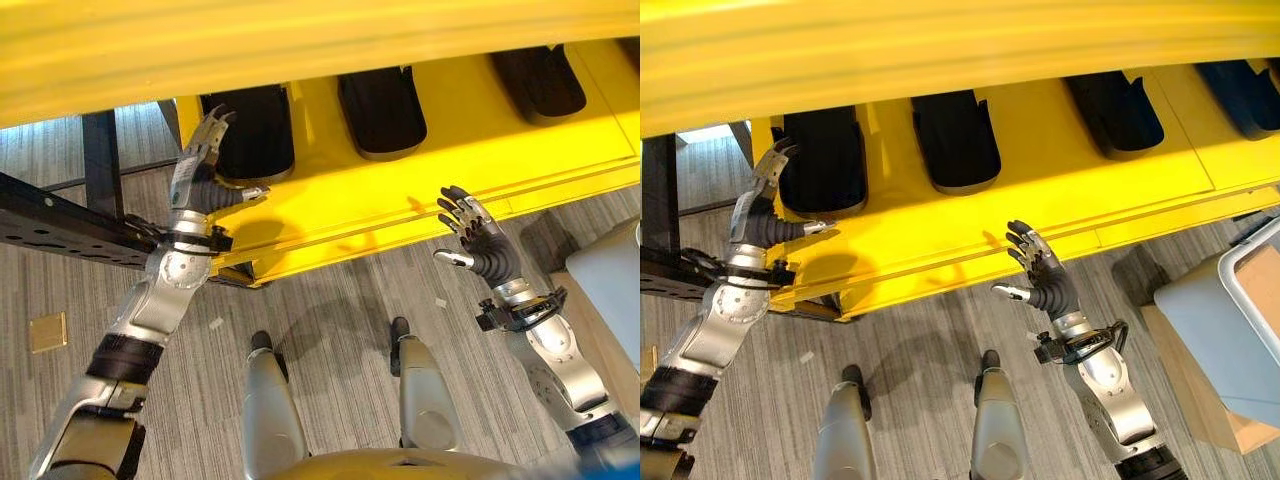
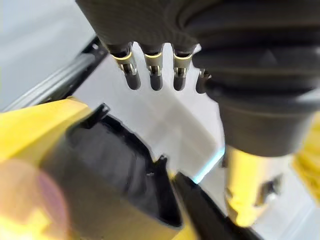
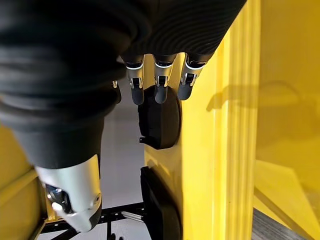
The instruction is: Move parts from the plastic box to the shelf.
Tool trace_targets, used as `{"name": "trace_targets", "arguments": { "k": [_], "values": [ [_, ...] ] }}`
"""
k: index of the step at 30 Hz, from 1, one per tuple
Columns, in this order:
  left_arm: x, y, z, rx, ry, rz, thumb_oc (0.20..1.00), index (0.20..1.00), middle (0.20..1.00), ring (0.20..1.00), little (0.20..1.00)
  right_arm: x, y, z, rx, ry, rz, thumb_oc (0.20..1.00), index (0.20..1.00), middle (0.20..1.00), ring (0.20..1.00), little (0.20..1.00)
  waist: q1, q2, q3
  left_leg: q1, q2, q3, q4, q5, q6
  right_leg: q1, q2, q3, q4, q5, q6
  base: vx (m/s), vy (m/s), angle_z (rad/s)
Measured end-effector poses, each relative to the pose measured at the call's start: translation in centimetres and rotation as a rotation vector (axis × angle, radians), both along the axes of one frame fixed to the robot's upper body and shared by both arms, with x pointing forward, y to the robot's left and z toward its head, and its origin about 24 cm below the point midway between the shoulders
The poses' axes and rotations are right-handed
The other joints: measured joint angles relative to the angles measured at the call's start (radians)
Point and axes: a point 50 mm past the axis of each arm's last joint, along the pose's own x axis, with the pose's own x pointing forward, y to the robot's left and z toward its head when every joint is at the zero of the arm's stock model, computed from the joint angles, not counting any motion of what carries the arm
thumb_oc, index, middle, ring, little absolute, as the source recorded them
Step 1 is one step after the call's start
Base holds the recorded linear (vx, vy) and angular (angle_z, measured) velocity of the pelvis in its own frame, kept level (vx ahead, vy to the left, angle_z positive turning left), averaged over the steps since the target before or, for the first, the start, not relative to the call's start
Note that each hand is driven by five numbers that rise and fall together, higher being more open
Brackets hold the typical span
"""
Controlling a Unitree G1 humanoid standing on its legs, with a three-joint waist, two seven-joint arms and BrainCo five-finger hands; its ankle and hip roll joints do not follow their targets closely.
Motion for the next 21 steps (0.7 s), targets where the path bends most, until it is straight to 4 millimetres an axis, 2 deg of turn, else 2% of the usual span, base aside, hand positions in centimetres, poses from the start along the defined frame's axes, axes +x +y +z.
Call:
{"name": "trace_targets", "arguments": {
  "k": [3, 7, 9, 14, 21],
  "values": [
    [-0.2, -0.1, 0.1, -0.089, -0.018, -0.03, 1.0, 1.0, 1.0, 1.0, 1.0, 0.1, 0.1, 0.3, 0.002, -0.014, 0.004, 1.0, 1.0, 1.0, 1.0, 1.0, 0.007, 0.001, 0.001, 0.0, 0.0, -0.001, -0.001, 0.0, 0.0, -0.001, 0.0, -0.002, 0.002, -0.003, 0.0, 0.0, 0.0, 0.0],
    [-0.1, -0.6, -0.8, -0.241, -0.002, -0.062, 1.0, 1.0, 1.0, 1.0, 1.0, 0.0, 0.2, 0.3, 0.004, -0.011, -0.001, 1.0, 1.0, 1.0, 1.0, 1.0, 0.02, 0.001, 0.002, 0.0, -0.001, -0.002, -0.001, 0.0, 0.0, 0.0, -0.001, -0.002, 0.003, -0.004, 0.0, 0.0, 0.0, 0.0],
    [-0.1, -0.5, -0.8, -0.251, -0.002, -0.062, 1.0, 1.0, 1.0, 1.0, 1.0, 0.1, 0.2, 0.3, 0.005, -0.011, -0.001, 1.0, 1.0, 1.0, 1.0, 1.0, 0.021, 0.001, 0.002, 0.0, -0.001, -0.002, 0.0, 0.0, 0.001, 0.001, -0.001, -0.003, 0.004, -0.004, 0.0, 0.0, 0.0, 0.0],
    [0.6, -0.4, -2.7, -0.409, 0.06, -0.062, 1.0, 1.0, 1.0, 1.0, 1.0, 0.0, 0.4, 0.1, 0.008, -0.003, -0.006, 1.0, 1.0, 1.0, 1.0, 1.0, 0.015, 0.0, 0.003, 0.0, 0.0, -0.002, 0.003, -0.004, 0.007, 0.001, -0.001, -0.003, 0.006, -0.004, 0.0, 0.0, 0.0, 0.0],
    [1.8, -1.4, -4.3, -0.539, 0.111, -0.057, 1.0, 1.0, 1.0, 1.0, 1.0, 0.0, 0.7, 0.0, -0.021, -0.009, -0.008, 1.0, 1.0, 1.0, 1.0, 1.0, 0.015, -0.005, 0.006, 0.0, 0.0, -0.003, 0.004, -0.004, 0.006, 0.001, -0.001, -0.002, 0.008, -0.004, 0.0, 0.0, 0.0, 0.0]
  ]
}}
